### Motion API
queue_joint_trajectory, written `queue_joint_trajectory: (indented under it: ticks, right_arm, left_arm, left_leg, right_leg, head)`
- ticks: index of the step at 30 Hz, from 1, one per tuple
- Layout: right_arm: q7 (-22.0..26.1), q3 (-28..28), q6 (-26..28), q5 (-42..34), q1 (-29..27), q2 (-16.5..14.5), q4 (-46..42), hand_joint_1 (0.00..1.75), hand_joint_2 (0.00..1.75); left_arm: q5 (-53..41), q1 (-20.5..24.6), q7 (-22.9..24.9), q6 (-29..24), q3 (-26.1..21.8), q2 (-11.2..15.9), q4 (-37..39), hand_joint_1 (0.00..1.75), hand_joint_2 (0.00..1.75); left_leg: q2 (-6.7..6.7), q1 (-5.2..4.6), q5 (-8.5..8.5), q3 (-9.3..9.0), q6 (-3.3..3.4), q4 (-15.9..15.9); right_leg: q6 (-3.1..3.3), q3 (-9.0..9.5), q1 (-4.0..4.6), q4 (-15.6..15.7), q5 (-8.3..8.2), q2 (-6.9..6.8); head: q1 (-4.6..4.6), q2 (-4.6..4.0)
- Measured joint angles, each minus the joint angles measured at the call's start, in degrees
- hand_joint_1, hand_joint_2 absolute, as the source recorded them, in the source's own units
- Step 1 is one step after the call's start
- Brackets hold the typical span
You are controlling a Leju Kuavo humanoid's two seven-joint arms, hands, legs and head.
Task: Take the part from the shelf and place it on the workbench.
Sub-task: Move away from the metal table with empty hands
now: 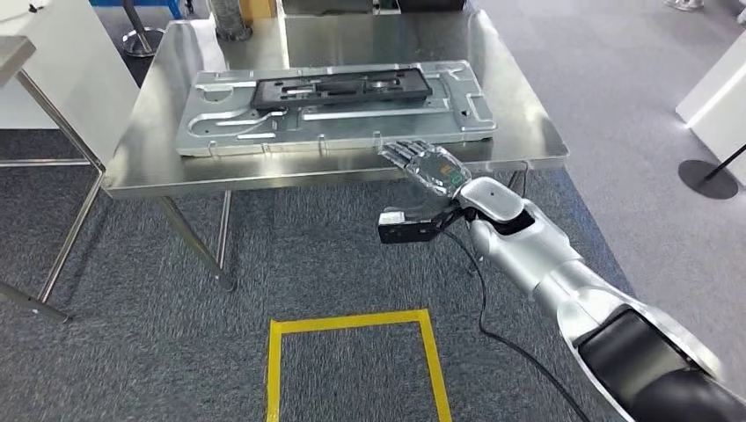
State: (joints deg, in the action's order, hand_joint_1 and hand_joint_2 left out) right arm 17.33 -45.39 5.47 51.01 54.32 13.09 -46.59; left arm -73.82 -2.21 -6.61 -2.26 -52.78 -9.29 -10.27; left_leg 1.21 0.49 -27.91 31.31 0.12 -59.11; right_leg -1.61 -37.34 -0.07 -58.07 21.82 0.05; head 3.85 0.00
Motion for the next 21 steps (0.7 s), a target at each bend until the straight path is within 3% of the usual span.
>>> queue_joint_trajectory:
  ticks: [2, 4, 6, 7, 8, 9, 11, 13, 15, 17, 18, 19, 21]
  right_arm:
    - [0.0, 0.39, 0.64, -0.23, -0.61, 0.57, 0.24, 0.0, 0.0]
    - [0.0, 1.03, 1.33, -0.62, -1.22, 1.27, 0.48, 0.0, 0.0]
    - [0.0, 1.85, 1.89, -1.16, -1.92, 2.01, 0.76, 0.0, 0.0]
    - [0.0, 2.31, 2.22, -1.56, -2.44, 2.36, 0.95, 0.0, 0.0]
    - [0.03, 2.9, 2.7, -2.1, -3.15, 2.77, 1.16, 0.0, 0.0]
    - [0.07, 3.69, 3.43, -2.76, -4.09, 3.23, 1.37, 0.0, 0.0]
    - [0.22, 6.0, 5.4, -4.17, -6.32, 4.33, 1.81, 0.0, 0.0]
    - [0.62, 9.11, 7.59, -5.65, -8.89, 5.3, 2.29, 0.0, 0.0]
    - [0.95, 13.28, 9.41, -8.19, -12.43, 6.07, 3.23, 0.0, 0.0]
    - [1.38, 18.4, 10.57, -11.24, -16.87, 6.52, 4.98, 0.0, 0.0]
    - [1.74, 20.93, 10.95, -12.55, -19.09, 6.58, 6.05, 0.0, 0.0]
    - [2.04, 23.48, 11.23, -13.8, -21.25, 6.57, 7.43, 0.0, 0.0]
    - [2.24, 28.51, 11.68, -16.26, -25.59, 6.38, 10.72, 0.0, 0.0]
  left_arm:
    - [0.06, 0.01, -0.03, 0.03, -0.01, -0.07, 0.0, 0.0, 0.0]
    - [0.19, 0.01, -0.14, 0.03, -0.03, -0.13, 0.0, 0.0, 0.0]
    - [0.48, 0.01, -0.33, -0.02, -0.09, -0.13, 0.0, 0.0, 0.0]
    - [0.66, 0.03, -0.44, -0.05, -0.15, -0.13, 0.0, 0.0, 0.0]
    - [0.84, 0.04, -0.55, -0.1, -0.22, -0.13, 0.0, 0.0, 0.0]
    - [0.98, 0.04, -0.64, -0.15, -0.31, -0.15, 0.0, 0.0, 0.0]
    - [1.31, 0.05, -0.73, -0.27, -0.46, -0.25, 0.0, 0.0, 0.0]
    - [1.56, 0.03, -0.77, -0.39, -0.61, -0.4, 0.0, 0.0, 0.0]
    - [1.75, -0.09, -0.78, -0.48, -0.93, -0.5, 0.0, 0.0, 0.0]
    - [1.88, -0.19, -0.74, -0.52, -1.35, -0.52, 0.0, 0.0, 0.0]
    - [1.92, -0.19, -0.72, -0.55, -1.51, -0.52, 0.0, 0.0, 0.0]
    - [1.95, -0.17, -0.68, -0.59, -1.63, -0.51, 0.0, 0.0, 0.0]
    - [1.98, -0.09, -0.64, -0.64, -1.74, -0.49, 0.0, 0.0, 0.0]
  left_leg:
    - [-0.22, 0.15, 0.91, 0.65, 1.07, 0.3]
    - [-0.49, 0.31, 2.09, 1.84, 1.9, 0.52]
    - [-0.51, 0.24, 3.23, 3.38, 2.15, 0.51]
    - [-0.51, 0.2, 3.78, 4.14, 2.13, 0.49]
    - [-0.52, 0.17, 4.33, 4.87, 2.08, 0.47]
    - [-0.51, 0.15, 4.87, 5.56, 2.02, 0.46]
    - [-0.35, 0.09, 5.9, 6.62, 1.81, 0.43]
    - [-0.13, 0.04, 6.8, 7.02, 1.3, 0.5]
    - [0.02, 0.22, 7.73, 6.84, 0.59, 0.95]
    - [0.13, 0.2, 7.85, 7.03, -0.07, 1.15]
    - [0.13, 0.11, 6.52, 7.52, -0.29, 0.26]
    - [0.07, 0.02, 4.12, 8.29, -0.44, -1.86]
    - [-0.02, 0.06, -1.71, 10.03, -0.61, -8.88]
  right_leg:
    - [-0.71, -0.6, -0.18, -0.8, 0.71, 0.05]
    - [-1.31, -2.45, -0.4, -5.55, 5.16, 0.04]
    - [-1.78, -4.65, -0.52, -13.03, 10.24, 0.02]
    - [-1.89, -4.97, -0.55, -15.57, 11.21, 0.03]
    - [-1.89, -4.33, -0.58, -16.3, 10.89, 0.02]
    - [-1.78, -2.6, -0.59, -15.0, 9.63, 0.02]
    - [-1.16, 3.37, -0.44, -7.74, 7.39, 0.03]
    - [-0.34, 8.54, -0.02, -0.28, 7.68, -0.06]
    - [0.36, 10.03, 0.41, 2.44, 8.02, -0.18]
    - [1.08, 9.85, 0.24, 3.25, 6.73, -0.52]
    - [1.43, 9.47, 0.05, 3.69, 5.93, -0.75]
    - [1.66, 8.95, -0.13, 4.06, 5.14, -0.93]
    - [1.87, 7.57, -0.12, 4.09, 4.05, -1.18]
  head:
    - [0.0, 0.0]
    - [0.0, 0.0]
    - [0.0, 0.0]
    - [0.0, 0.0]
    - [0.0, 0.0]
    - [0.0, 0.0]
    - [0.0, 0.0]
    - [-0.01, 0.0]
    - [-0.01, 0.0]
    - [0.01, 0.0]
    - [0.0, 0.0]
    - [0.0, 0.0]
    - [0.0, 0.0]
